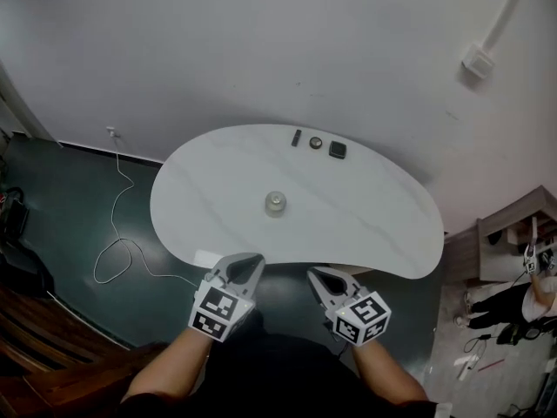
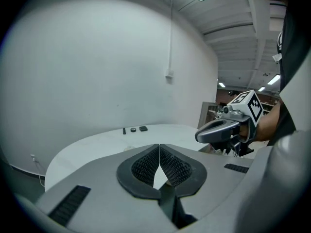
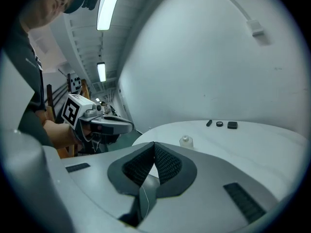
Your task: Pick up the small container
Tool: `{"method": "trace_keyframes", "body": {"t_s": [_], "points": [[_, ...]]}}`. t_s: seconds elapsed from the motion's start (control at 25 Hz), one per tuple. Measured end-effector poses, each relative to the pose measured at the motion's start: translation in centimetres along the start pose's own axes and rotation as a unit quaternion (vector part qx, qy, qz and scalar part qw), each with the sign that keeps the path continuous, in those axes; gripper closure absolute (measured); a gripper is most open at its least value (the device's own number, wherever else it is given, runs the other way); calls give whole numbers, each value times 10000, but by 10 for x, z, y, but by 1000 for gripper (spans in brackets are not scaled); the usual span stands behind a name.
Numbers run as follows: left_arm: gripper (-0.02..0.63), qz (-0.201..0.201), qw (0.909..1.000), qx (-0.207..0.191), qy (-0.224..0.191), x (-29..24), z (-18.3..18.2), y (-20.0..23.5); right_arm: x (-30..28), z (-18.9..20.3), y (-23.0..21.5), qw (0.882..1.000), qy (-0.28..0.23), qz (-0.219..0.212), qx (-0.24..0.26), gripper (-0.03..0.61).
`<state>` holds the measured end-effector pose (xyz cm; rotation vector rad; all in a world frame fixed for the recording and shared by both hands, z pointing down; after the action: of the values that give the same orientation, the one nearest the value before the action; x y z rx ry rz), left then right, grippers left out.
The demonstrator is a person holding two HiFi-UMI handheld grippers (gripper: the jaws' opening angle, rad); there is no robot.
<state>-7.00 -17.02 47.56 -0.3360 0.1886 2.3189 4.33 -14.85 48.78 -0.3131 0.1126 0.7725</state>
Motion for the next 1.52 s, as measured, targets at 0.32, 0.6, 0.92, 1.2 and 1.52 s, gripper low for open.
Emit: {"method": "trace_keyframes", "body": {"t_s": [0.32, 0.6, 0.92, 1.2, 1.52], "points": [[598, 337, 9993, -170, -27, -32, -13, 74, -66, -31, -28, 9990, -111, 418, 63, 581], [598, 508, 9984, -261, 43, -53, -9, 108, -96, -36, -42, 9978, -175, 640, -58, 581], [598, 418, 9984, -333, 181, -77, -11, 110, -108, -45, -70, 9986, -114, 504, -143, 581], [597, 169, 9990, -135, 402, -98, -1, 107, -106, -54, -89, 9997, -43, 238, -66, 581], [439, -17, 9954, -243, 927, -134, 62, 111, -91, -47, -104, 9998, 96, 137, -49, 581]]}}
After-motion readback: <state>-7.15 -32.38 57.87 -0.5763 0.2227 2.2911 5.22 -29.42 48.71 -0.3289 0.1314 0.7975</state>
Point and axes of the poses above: the fingertips, and each gripper's own axes: x backward along the fingers, y to its left, z out of its underside, the point moved 1 cm from there along x, backward along the fingers, and after that the axes turned 8 degrees about -y, right-handed, at the moved point
